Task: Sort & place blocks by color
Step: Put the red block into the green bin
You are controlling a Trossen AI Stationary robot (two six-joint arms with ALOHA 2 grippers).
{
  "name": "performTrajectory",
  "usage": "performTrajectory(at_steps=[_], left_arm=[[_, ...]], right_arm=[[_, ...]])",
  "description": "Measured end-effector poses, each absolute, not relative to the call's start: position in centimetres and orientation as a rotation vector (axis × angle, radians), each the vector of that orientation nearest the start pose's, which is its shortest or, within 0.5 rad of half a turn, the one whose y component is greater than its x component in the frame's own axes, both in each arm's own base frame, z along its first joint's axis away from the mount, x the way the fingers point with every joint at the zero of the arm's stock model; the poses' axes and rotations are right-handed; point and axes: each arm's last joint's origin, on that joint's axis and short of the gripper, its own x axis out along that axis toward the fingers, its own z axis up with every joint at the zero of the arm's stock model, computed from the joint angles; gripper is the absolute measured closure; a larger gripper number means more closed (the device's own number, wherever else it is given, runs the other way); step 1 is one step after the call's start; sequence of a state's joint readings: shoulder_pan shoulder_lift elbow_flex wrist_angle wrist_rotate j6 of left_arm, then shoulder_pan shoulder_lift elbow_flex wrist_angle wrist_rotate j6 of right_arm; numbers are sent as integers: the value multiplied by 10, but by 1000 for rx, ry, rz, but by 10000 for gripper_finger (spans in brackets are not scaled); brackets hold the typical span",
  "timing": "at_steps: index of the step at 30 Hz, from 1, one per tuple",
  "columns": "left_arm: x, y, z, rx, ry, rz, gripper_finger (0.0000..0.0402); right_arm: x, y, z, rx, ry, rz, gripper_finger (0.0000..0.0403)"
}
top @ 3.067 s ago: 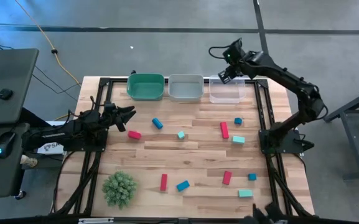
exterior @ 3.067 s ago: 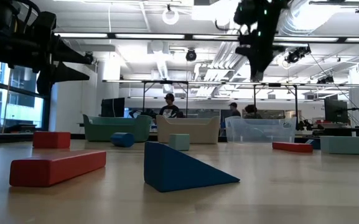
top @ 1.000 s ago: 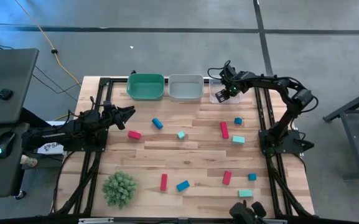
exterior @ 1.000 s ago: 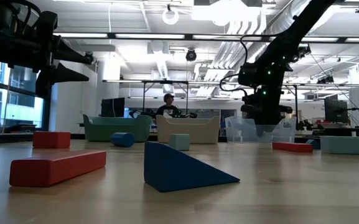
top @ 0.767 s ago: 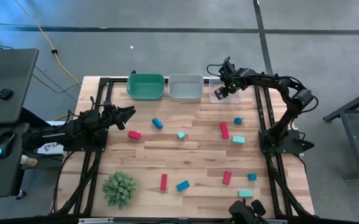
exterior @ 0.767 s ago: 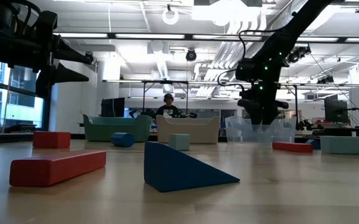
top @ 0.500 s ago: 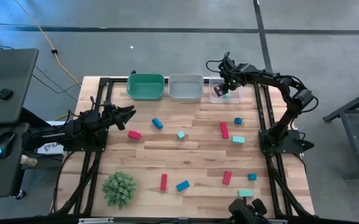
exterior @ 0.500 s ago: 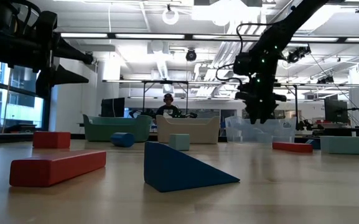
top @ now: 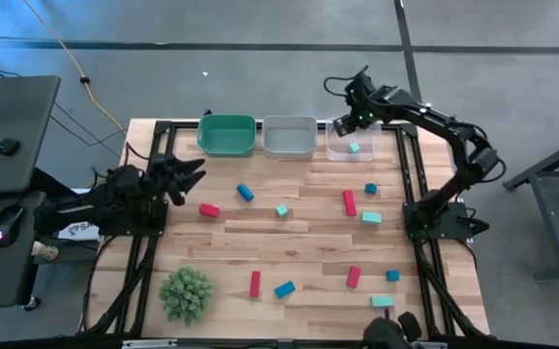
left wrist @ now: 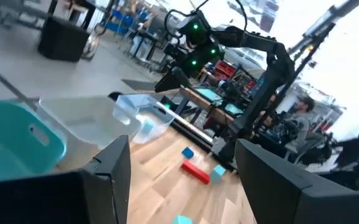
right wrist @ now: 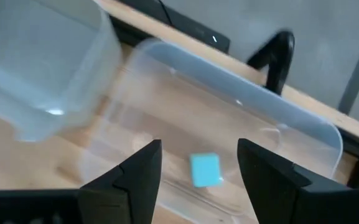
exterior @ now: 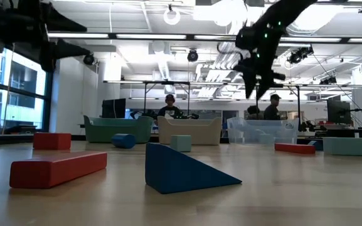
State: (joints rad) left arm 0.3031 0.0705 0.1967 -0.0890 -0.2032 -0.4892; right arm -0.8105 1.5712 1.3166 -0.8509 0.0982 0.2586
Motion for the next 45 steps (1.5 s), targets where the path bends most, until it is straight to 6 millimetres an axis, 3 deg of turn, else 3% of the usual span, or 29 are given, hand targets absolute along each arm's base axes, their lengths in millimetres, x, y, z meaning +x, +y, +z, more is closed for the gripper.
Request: performTrajectory(at_steps=[7, 13, 26, 38, 45], left_arm=[[81, 29, 232, -411, 36, 457, 192], [91, 31, 242, -355, 224, 418, 193], [135, 42, 271, -165, 496, 300, 193], [156, 47, 243, -128, 923, 248, 193], [169, 51, 227, -137, 1031, 237, 193]], right_arm=[[220, -206, 314, 590, 834, -920, 202], [224, -186, 335, 565, 760, -882, 202], [238, -160, 342, 542, 747, -803, 202], [245, -148, 342, 500, 754, -806, 202], [245, -149, 342, 504, 753, -806, 202]])
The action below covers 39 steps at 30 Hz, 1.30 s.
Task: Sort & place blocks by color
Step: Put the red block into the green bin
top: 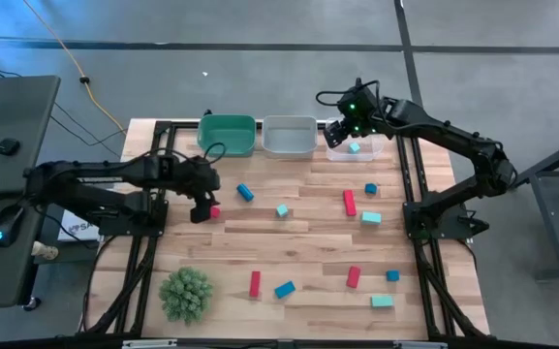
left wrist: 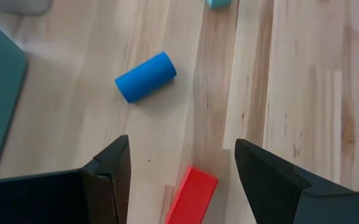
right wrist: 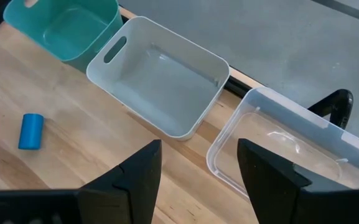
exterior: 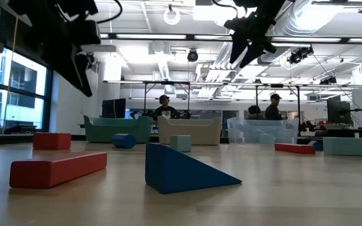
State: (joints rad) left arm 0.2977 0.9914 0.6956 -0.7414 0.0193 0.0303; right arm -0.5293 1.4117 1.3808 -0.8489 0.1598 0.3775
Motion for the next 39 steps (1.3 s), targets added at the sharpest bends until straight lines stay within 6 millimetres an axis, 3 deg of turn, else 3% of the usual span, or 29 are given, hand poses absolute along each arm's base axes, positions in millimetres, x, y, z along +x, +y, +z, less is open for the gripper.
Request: performTrajectory(at_steps=[8, 14, 21, 29, 39], left_arm=[[187, 56, 209, -203, 1100, 231, 193], [204, 62, 222, -193, 1122, 213, 193], [212, 64, 228, -179, 1279, 175, 193], [219, 57, 197, -196, 1550, 126, 193], [228, 53, 175, -152, 1668, 116, 193]], right_arm=[[245, -148, 342, 506, 753, -799, 202], [245, -148, 342, 491, 760, -788, 202], [245, -148, 342, 471, 768, -780, 202], [245, -148, 342, 467, 770, -778, 202], [245, -149, 342, 446, 774, -768, 202]])
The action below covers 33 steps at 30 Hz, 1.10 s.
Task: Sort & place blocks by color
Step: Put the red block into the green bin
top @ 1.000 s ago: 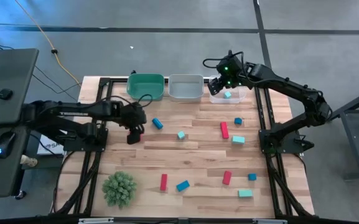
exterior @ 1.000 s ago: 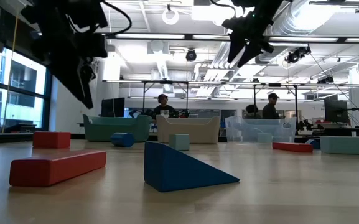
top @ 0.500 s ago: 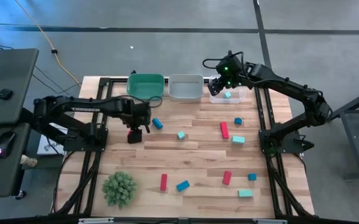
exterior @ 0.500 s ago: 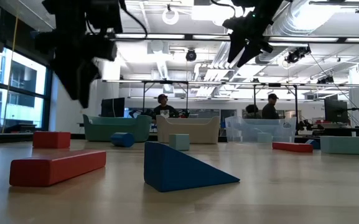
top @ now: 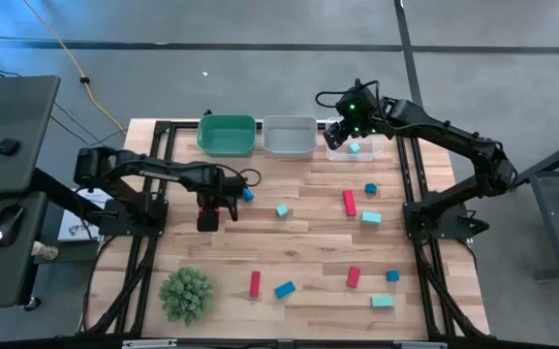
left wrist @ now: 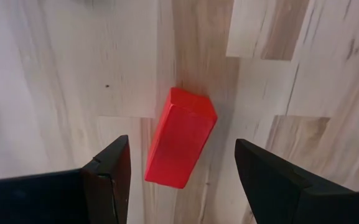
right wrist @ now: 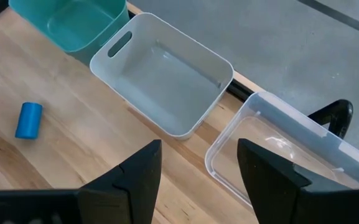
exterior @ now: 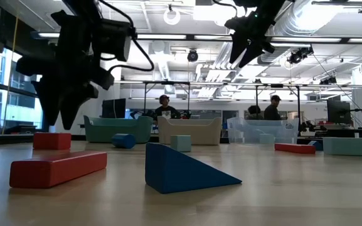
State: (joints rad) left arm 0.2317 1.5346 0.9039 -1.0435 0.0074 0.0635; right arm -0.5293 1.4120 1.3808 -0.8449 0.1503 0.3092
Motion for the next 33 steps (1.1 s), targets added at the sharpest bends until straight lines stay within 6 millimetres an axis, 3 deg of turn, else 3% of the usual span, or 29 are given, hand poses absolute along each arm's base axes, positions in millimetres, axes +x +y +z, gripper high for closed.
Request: performTrajectory(at_steps=[23, 27, 33], left_arm=[[237, 58, 136, -88, 1837, 107, 198], [239, 58, 136, -66, 1819, 84, 236], [239, 58, 136, -56, 1815, 40, 333]], right_arm=[[245, -149, 342, 446, 775, -769, 202], [245, -149, 342, 447, 775, -769, 202], [245, -148, 342, 447, 775, -767, 202]])
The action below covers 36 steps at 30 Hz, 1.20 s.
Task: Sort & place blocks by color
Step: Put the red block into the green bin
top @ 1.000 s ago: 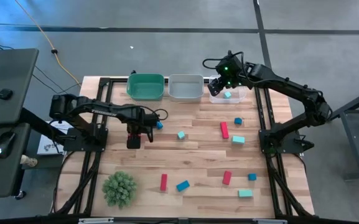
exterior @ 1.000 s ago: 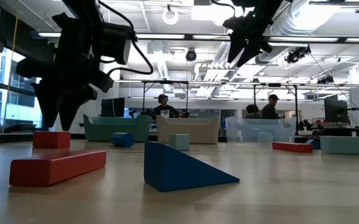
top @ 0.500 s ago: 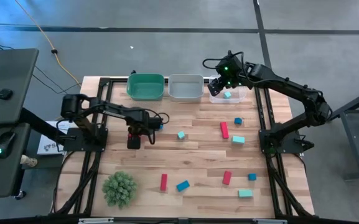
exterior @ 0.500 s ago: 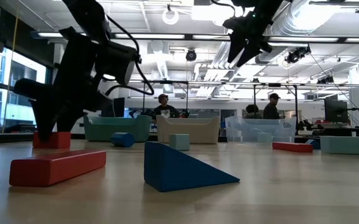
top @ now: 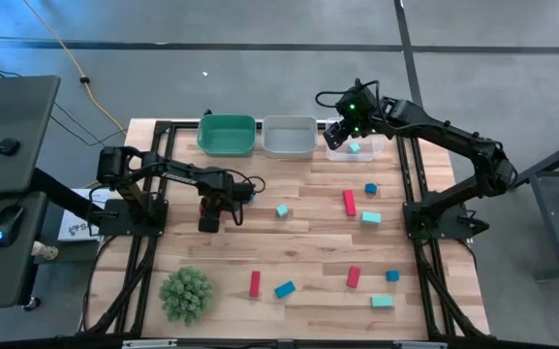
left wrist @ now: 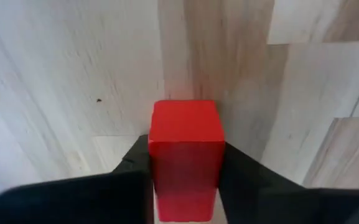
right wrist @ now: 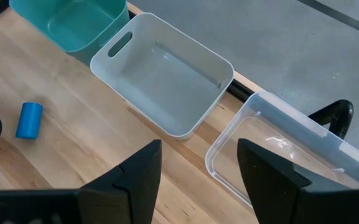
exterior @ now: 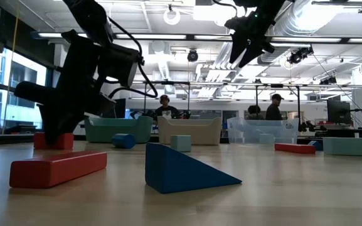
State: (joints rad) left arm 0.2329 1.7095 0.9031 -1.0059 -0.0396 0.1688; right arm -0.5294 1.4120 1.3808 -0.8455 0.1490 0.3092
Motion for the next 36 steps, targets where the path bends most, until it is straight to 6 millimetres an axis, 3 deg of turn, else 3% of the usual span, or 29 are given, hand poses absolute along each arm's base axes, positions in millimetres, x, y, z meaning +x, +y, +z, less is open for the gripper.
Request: performTrajectory(at_steps=[4, 13, 18, 26, 36], left_arm=[[239, 58, 137, -62, 1813, 36, 387], [241, 56, 145, -124, 1760, 34, 395], [249, 58, 169, -157, 1649, 95, 397], [263, 67, 223, -176, 1418, 237, 398], [264, 115, 266, -215, 1173, 594, 398]], right_arm=[[245, -148, 342, 447, 775, -767, 202], [246, -149, 343, 448, 766, -754, 202], [250, -149, 346, 452, 727, -683, 202], [256, -148, 351, 423, 671, -525, 202], [259, -147, 353, 327, 660, -404, 202]])
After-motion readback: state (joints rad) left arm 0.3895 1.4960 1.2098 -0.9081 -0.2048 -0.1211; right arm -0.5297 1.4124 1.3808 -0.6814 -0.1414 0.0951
